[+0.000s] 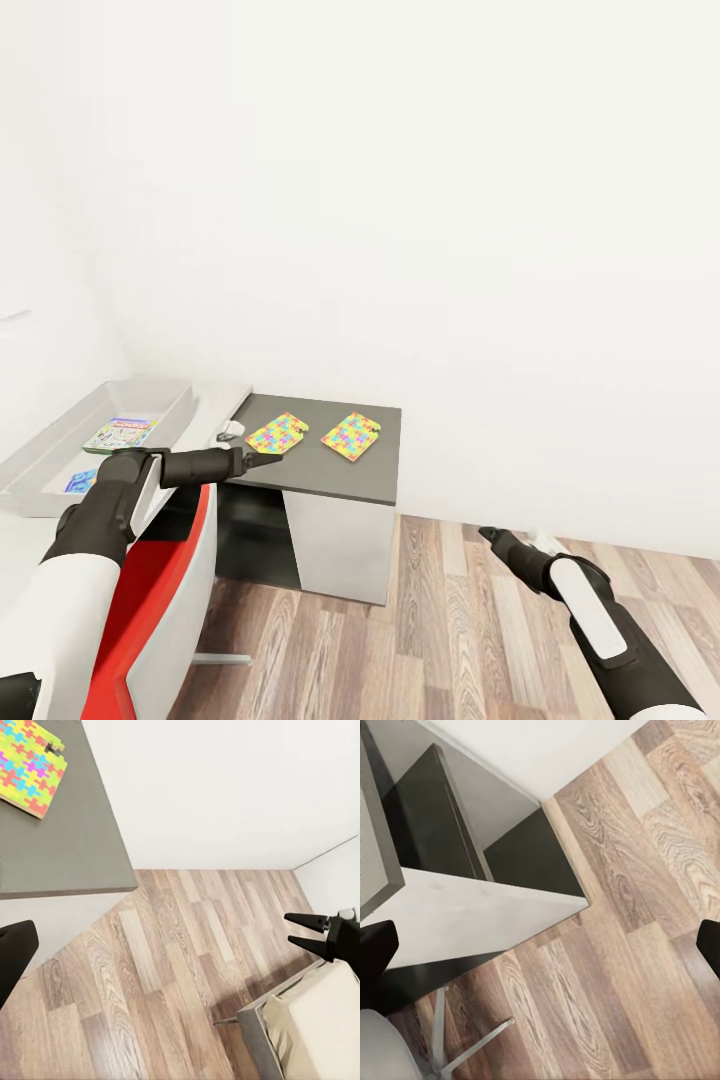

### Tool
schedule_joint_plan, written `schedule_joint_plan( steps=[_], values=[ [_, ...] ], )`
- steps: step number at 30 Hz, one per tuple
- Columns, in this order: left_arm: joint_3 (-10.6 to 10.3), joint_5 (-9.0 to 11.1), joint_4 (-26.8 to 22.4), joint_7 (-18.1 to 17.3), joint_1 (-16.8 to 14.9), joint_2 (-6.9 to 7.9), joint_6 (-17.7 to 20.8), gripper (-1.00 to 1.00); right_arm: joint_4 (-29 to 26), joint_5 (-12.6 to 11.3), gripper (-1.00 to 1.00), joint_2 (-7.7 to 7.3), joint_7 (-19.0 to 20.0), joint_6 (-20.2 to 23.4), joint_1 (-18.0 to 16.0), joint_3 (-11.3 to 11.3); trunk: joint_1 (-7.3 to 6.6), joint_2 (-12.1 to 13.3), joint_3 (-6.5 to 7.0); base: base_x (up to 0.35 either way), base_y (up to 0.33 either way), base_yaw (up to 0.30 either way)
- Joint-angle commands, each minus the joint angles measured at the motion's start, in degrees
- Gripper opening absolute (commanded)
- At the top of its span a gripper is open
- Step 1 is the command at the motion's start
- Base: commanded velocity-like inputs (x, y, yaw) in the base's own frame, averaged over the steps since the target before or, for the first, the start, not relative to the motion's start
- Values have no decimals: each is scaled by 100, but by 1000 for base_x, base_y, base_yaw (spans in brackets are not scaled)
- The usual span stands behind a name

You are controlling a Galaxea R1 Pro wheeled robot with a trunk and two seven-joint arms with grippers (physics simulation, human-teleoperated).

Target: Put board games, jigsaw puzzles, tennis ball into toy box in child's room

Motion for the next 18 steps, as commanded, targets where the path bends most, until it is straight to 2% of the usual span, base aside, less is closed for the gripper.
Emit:
schedule_joint_plan(
  steps=[1,9,12,14,18],
  values=[
    [12,-27,-2,-39,-6,-3,45,100,-16,-65,100,-1,-54,14,-4,-7,4,-13,-13,0,0,0],
    [12,-27,-3,-35,-6,-9,52,100,-101,-88,100,21,-61,-10,-4,-45,4,-13,-13,0,0,0],
    [13,-27,-3,-22,-6,-16,56,100,-108,-89,100,55,-60,-87,-4,-47,4,-13,-13,0,0,0],
    [8,-18,-3,-7,-6,-34,54,100,-156,-96,100,139,-60,-287,-4,-34,4,-13,-13,0,0,0],
    [6,-17,-4,2,-6,-37,53,100,-232,-98,100,152,-55,-338,-4,-44,4,-13,-13,0,0,0]
  ],
)
